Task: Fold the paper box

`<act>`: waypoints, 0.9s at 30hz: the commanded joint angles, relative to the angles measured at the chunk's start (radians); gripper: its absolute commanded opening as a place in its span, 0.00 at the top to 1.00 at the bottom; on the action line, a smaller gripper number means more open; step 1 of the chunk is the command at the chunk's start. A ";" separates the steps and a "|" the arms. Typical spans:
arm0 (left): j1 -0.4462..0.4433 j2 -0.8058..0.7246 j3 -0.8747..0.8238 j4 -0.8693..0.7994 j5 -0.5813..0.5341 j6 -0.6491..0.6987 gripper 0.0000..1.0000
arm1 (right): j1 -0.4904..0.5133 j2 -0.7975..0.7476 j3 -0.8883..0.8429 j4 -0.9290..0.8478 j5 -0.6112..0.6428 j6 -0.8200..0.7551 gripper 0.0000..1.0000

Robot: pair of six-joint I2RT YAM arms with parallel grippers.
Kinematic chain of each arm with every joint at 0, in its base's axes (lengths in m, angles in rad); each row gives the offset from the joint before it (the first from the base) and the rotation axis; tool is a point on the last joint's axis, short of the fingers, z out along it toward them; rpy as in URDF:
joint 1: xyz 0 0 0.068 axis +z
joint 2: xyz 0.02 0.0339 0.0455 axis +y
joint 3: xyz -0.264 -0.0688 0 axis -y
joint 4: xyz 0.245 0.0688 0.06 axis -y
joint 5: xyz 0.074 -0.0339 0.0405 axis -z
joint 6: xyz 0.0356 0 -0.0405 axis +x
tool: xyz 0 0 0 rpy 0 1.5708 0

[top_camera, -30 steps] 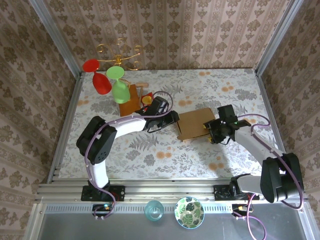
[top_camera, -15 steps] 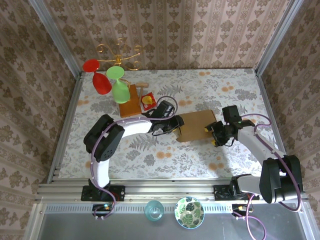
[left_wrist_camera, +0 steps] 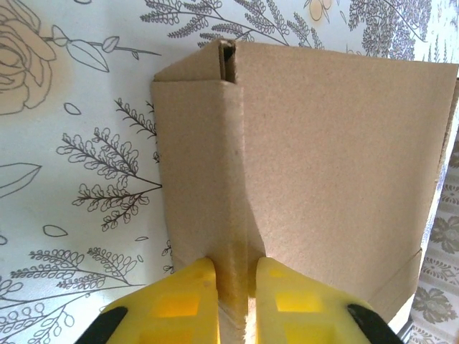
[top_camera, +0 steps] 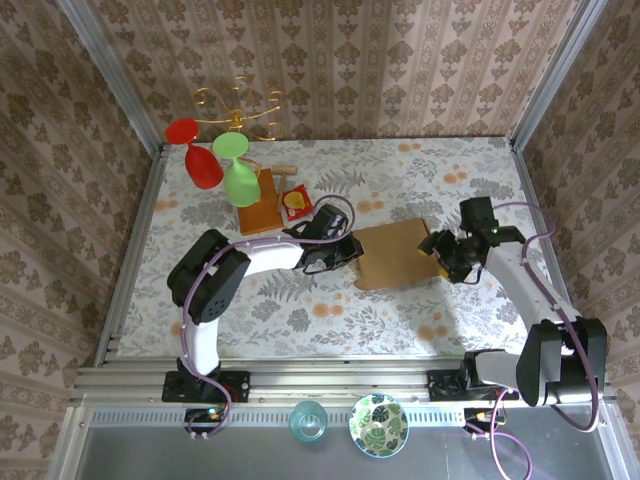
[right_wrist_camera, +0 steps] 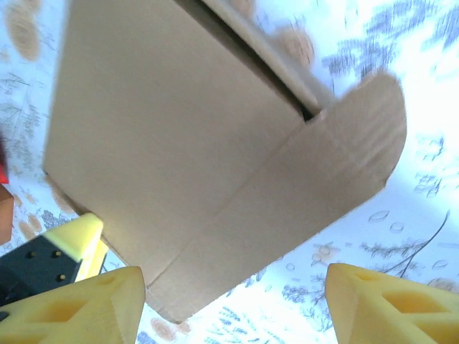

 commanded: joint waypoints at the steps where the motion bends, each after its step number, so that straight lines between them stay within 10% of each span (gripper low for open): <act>1: 0.012 -0.001 -0.033 -0.119 -0.009 0.047 0.88 | -0.012 -0.009 0.074 -0.088 0.106 -0.187 0.30; 13: 0.076 -0.014 -0.050 -0.149 0.053 0.208 1.00 | -0.143 0.361 0.162 0.080 -0.192 -0.474 0.15; 27: 0.165 -0.001 -0.148 -0.019 0.168 0.259 1.00 | -0.149 0.579 0.122 0.317 -0.530 -0.411 0.11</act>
